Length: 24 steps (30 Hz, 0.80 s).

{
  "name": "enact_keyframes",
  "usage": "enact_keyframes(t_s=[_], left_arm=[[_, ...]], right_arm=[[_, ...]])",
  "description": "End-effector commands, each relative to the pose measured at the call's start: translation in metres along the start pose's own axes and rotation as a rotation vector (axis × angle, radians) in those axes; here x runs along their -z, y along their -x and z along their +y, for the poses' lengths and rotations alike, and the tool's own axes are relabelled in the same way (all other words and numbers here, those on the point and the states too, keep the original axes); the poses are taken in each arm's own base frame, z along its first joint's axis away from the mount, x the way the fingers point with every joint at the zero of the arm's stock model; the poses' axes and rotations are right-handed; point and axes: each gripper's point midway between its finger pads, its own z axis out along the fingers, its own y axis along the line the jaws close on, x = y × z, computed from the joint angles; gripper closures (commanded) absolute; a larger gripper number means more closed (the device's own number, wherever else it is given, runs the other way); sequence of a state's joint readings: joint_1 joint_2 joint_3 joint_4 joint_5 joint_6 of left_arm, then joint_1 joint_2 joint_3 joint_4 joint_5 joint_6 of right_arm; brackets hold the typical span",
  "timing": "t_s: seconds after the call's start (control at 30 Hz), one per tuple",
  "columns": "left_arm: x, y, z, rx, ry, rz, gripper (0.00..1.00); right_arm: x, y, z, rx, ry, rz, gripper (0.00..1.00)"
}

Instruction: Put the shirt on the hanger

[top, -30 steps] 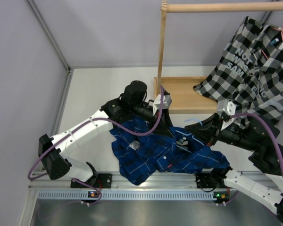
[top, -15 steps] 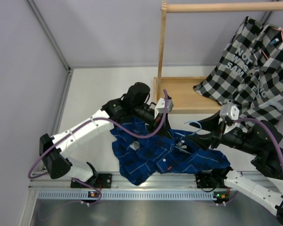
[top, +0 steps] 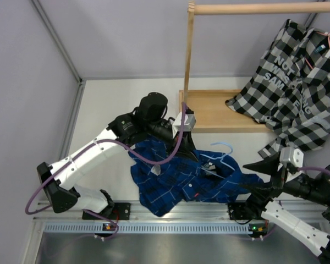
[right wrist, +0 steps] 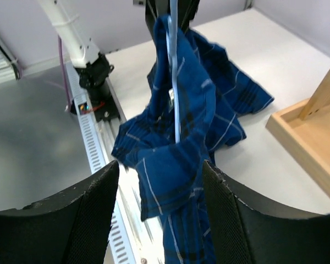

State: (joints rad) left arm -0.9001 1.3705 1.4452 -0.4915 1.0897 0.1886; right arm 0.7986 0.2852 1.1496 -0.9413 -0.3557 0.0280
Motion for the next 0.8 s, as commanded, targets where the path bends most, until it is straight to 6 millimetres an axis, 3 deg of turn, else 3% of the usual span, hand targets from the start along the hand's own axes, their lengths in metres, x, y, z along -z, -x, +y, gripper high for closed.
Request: enact_keyframes(t_s=[0.0,0.3,0.43,0.53,0.57,0.6,0.77], left_arm=[[0.008,0.034,-0.027,-0.112,-0.084,-0.064,1.0],[0.014,0.049,-0.047,-0.133,-0.156,-0.09,1.0],[0.014,0.05,-0.046,-0.129,-0.147,-0.089,1.0],[0.014,0.051,-0.045,-0.128,-0.142,-0.089,1.0],[0.014,0.051,-0.045,-0.13,-0.136,-0.089,1.0],[0.014,0.051,-0.043,-0.132,-0.124,-0.089,1.0],[0.019,0.056,-0.026,-0.133,0.032,-0.088,1.0]], right_arm=[[-0.004,-0.032,0.007,-0.042,0.053,0.124,0.41],[-0.026,-0.018,0.008,0.031,0.122,0.073,0.52],[-0.038,-0.019,0.019,0.026,0.218,0.062,0.6],[-0.045,-0.024,0.018,0.008,0.223,0.09,0.78],[-0.047,-0.024,0.017,0.01,0.221,0.095,0.93],[-0.046,-0.021,0.016,0.016,0.215,0.088,1.0],[-0.037,-0.007,-0.001,0.052,0.093,0.03,1.0]])
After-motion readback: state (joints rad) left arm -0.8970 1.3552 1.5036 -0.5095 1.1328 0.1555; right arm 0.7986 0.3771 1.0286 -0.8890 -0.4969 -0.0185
